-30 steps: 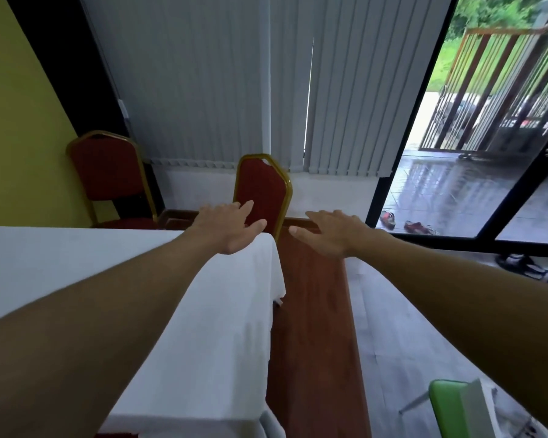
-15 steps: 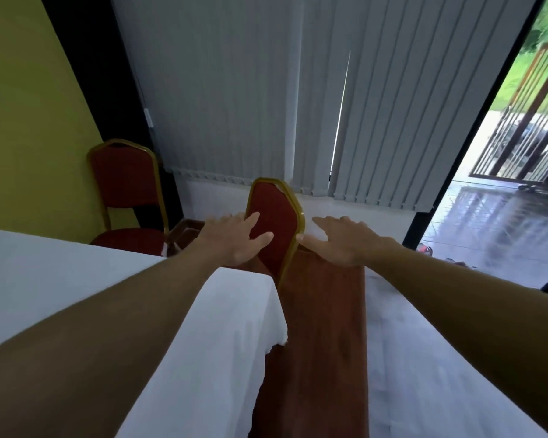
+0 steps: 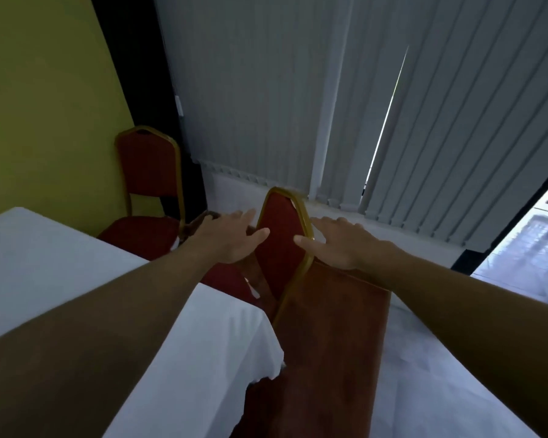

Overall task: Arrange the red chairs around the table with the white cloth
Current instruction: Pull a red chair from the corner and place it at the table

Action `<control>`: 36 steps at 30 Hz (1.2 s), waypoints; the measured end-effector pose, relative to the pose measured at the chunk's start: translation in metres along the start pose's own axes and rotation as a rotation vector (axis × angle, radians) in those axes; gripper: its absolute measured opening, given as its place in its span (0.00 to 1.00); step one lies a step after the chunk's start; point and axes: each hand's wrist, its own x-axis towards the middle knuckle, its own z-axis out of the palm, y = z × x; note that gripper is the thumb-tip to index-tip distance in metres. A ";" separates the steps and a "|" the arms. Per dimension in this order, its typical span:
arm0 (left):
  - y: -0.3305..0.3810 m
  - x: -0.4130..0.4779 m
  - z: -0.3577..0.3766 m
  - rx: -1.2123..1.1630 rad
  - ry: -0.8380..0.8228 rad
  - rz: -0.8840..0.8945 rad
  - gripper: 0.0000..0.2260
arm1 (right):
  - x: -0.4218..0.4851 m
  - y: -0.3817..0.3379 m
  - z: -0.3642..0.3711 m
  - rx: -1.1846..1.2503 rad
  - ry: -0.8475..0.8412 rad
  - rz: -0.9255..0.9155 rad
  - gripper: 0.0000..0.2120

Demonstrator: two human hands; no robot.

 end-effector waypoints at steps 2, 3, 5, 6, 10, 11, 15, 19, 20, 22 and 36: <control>-0.003 0.025 0.000 -0.016 -0.019 -0.014 0.37 | 0.027 0.008 -0.003 0.010 0.010 -0.021 0.47; -0.004 0.038 0.000 -0.017 -0.025 -0.016 0.37 | 0.039 0.012 -0.006 0.008 0.011 -0.028 0.47; -0.007 0.063 -0.003 -0.017 -0.030 -0.018 0.37 | 0.060 0.019 -0.011 -0.006 0.013 -0.035 0.45; -0.008 0.077 -0.005 -0.016 -0.036 -0.017 0.37 | 0.072 0.022 -0.015 -0.013 0.007 -0.039 0.43; -0.013 0.128 -0.018 -0.008 -0.056 -0.030 0.37 | 0.121 0.033 -0.033 -0.023 0.008 -0.066 0.41; -0.015 0.141 -0.022 -0.013 -0.045 -0.031 0.36 | 0.133 0.036 -0.037 -0.029 0.016 -0.074 0.40; -0.018 0.182 -0.028 -0.006 -0.052 -0.022 0.37 | 0.180 0.051 -0.043 -0.034 0.006 -0.091 0.46; -0.024 0.220 -0.029 0.007 -0.056 -0.057 0.36 | 0.232 0.067 -0.046 -0.034 0.002 -0.112 0.52; -0.025 0.230 -0.028 0.005 -0.058 -0.068 0.36 | 0.246 0.072 -0.046 -0.031 -0.002 -0.124 0.52; -0.025 0.246 -0.026 0.003 -0.060 -0.090 0.36 | 0.271 0.081 -0.047 -0.020 -0.014 -0.155 0.52; 0.026 0.392 -0.040 -0.026 -0.019 -0.349 0.35 | 0.420 0.178 -0.101 -0.090 -0.070 -0.388 0.43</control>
